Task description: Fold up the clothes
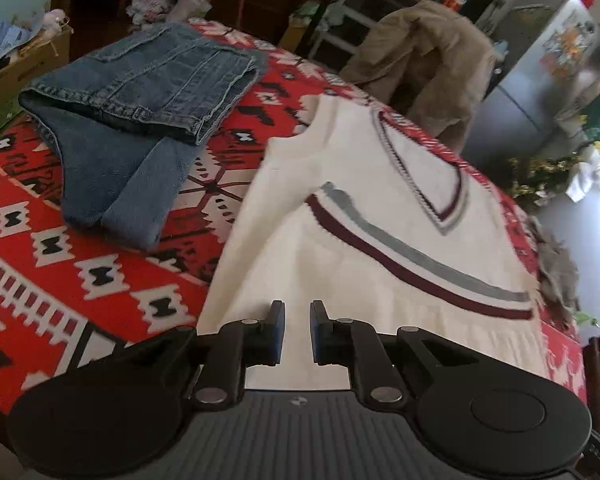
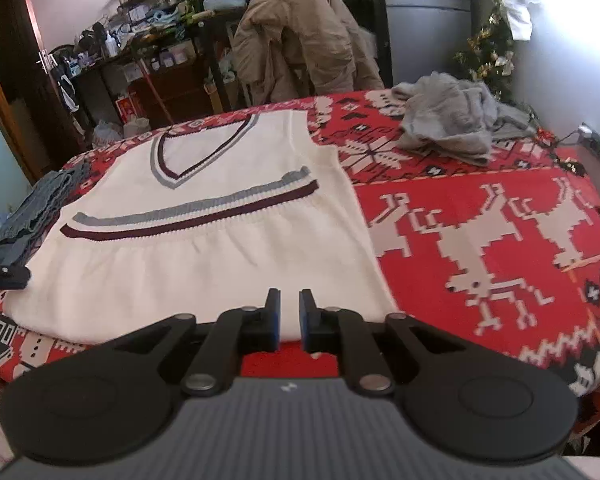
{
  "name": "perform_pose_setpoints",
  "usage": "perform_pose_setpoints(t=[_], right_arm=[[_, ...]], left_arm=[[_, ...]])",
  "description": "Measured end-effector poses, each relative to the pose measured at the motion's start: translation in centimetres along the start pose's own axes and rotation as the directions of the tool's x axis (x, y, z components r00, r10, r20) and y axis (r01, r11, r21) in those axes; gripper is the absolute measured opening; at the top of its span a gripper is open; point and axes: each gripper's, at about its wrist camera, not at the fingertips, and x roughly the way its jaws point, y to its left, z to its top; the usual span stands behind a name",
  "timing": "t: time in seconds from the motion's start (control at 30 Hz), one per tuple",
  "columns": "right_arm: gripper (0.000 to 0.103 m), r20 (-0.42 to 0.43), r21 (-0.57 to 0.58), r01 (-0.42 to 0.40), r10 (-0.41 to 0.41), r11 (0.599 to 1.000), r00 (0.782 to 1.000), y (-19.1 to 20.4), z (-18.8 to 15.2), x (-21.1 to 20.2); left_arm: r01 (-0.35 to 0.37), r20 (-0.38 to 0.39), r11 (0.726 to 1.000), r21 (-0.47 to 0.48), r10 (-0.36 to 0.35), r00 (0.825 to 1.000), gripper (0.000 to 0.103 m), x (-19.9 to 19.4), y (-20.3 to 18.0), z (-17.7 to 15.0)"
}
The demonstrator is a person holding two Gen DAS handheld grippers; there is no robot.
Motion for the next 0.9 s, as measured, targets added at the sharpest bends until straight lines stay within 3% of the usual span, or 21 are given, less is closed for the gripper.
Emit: perform_pose_setpoints(t=[0.13,0.23,0.4,0.7,0.77,0.9], right_arm=[[0.010,-0.017,0.021,-0.003,0.003,1.000,1.000,0.5,0.6,1.3],[0.010,-0.029,0.027,0.006,-0.005,1.000,1.000,0.3,0.6,2.1],[0.010,-0.044,0.035,0.019,-0.018,0.999,0.999,-0.4,0.3,2.3],[0.013,-0.036,0.073,0.022,-0.020,0.997,0.999,-1.6,-0.1,1.1],[0.018,-0.030,0.090,0.020,-0.018,0.996,0.999,-1.8,-0.2,0.7],[0.018,-0.016,0.098,0.003,-0.001,0.995,1.000,-1.6,-0.2,0.1]], left_arm=[[-0.039,-0.003,0.999,-0.037,0.039,0.999,0.005,0.8,0.9,0.5],[-0.021,-0.018,0.995,-0.098,0.019,1.000,0.005,0.0,2.4,-0.1],[-0.048,-0.041,0.998,-0.034,0.047,0.998,0.005,-1.5,3.0,-1.2],[-0.099,-0.048,0.994,-0.042,0.097,0.994,0.004,-2.9,3.1,-2.0],[-0.057,-0.024,0.996,-0.062,0.056,0.998,0.007,-3.5,3.0,-2.1],[0.073,0.020,0.994,-0.078,-0.072,0.997,0.007,-4.2,2.4,-1.7]])
